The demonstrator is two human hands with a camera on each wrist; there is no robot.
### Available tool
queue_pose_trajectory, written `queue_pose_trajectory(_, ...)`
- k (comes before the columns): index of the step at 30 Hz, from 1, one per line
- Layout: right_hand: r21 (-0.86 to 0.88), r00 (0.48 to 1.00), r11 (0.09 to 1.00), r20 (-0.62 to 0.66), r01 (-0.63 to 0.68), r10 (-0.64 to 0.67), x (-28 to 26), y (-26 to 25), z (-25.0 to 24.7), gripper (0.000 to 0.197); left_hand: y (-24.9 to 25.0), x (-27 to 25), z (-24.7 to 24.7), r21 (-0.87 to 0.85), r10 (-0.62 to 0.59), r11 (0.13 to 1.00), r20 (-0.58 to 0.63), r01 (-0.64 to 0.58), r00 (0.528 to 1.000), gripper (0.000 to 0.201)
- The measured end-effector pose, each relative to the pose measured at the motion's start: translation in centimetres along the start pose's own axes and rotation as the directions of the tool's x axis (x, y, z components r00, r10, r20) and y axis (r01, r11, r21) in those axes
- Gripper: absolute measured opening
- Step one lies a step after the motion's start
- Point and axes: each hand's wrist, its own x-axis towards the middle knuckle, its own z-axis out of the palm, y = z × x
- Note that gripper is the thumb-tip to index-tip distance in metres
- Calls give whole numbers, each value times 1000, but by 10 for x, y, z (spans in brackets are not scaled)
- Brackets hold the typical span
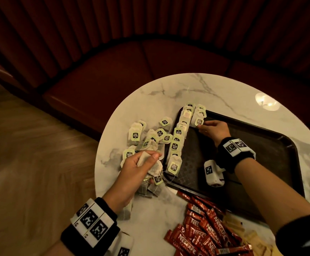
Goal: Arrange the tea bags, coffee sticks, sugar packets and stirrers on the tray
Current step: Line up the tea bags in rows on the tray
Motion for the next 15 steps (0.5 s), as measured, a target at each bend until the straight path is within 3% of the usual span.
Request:
queue_pose_trajectory(7, -7, 997, 1000, 70, 17, -16, 4, -5, -2, 28, 2, -2, -1, 6, 4, 1000, 7, -4, 1000, 15)
queue_pose_trajectory(10, -20, 998, 1000, 58, 8, -6, -1, -9, -6, 42, 4, -3, -2, -15, 13, 1000, 4, -13, 1000, 17)
queue_pose_trajectory(13, -75, 993, 990, -11, 116, -117, -28, -22, -8, 43, 9, -2, -2, -81, 1, 997, 0, -1, 1000, 28)
queue_pose_trajectory(15, -113, 977, 971, 57, 210, -205, -68, -32, -4, 32, 13, 0, 0, -156, -17, 988, 8, 18, 1000, 38)
